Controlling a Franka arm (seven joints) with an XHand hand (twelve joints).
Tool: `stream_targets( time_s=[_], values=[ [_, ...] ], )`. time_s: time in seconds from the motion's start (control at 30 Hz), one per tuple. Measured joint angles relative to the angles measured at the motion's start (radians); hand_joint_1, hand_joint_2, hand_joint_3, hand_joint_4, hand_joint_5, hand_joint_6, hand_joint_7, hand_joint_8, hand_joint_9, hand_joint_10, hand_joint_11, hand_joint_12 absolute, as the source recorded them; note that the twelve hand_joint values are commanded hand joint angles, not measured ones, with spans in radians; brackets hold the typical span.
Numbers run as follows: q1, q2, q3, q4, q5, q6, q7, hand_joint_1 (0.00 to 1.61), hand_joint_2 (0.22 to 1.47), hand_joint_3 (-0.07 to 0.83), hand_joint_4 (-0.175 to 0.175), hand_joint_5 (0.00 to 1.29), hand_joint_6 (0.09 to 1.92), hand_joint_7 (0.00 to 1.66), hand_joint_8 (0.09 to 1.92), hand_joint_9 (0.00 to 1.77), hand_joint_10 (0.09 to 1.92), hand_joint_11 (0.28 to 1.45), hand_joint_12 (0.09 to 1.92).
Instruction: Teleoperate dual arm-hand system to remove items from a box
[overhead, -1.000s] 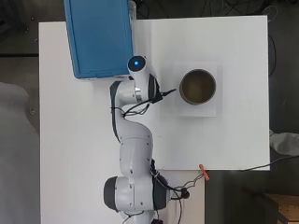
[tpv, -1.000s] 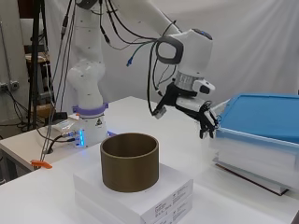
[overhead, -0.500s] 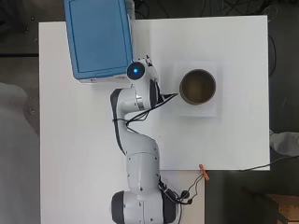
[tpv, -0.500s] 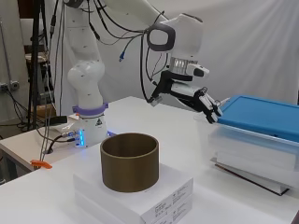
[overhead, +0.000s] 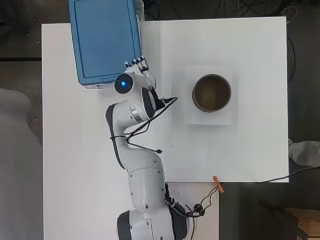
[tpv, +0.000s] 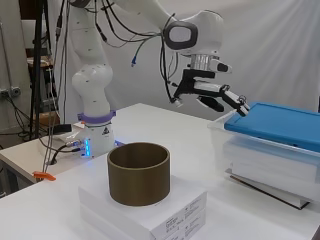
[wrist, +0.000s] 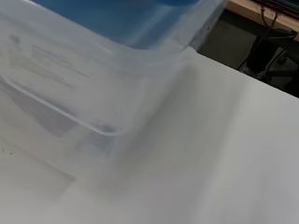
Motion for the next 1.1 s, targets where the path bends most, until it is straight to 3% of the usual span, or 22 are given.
stream_targets(
  time_s=[0.2,0.33,0.47,0.73,0.83,0.93,1.1],
  values=[
    [-0.018,0.007,-0.008,-0.050,-0.025,0.095,-0.047,0.27,1.02,-0.016,0.087,0.29,0.09,0.44,0.09,0.48,0.09,0.45,0.09],
    [-0.019,0.005,-0.010,-0.051,-0.028,0.097,-0.049,0.27,1.02,-0.011,0.088,0.29,0.09,0.44,0.09,0.48,0.09,0.45,0.09],
    [-0.027,-0.005,0.000,-0.066,-0.053,0.121,-0.024,0.42,0.99,-0.018,0.067,0.31,0.09,0.34,0.09,0.43,0.09,0.40,0.09],
    [-0.064,-0.009,0.034,-0.214,-0.549,0.371,0.460,0.54,0.95,-0.015,0.033,0.25,0.09,0.26,0.09,0.36,0.09,0.37,0.09],
    [-0.069,0.001,0.032,-0.232,-0.595,0.430,0.506,0.58,1.04,0.006,0.051,0.38,0.09,0.35,0.09,0.43,0.09,0.41,0.09],
    [-0.078,0.010,0.012,-0.244,-0.574,0.476,0.474,0.63,1.11,0.004,0.089,0.62,0.09,0.61,0.09,0.66,0.09,0.52,0.09],
    [-0.050,0.072,-0.123,-0.249,-0.519,0.699,0.353,0.65,1.07,-0.011,0.094,0.70,0.09,0.72,0.09,0.75,0.09,0.53,0.09]
  ],
)
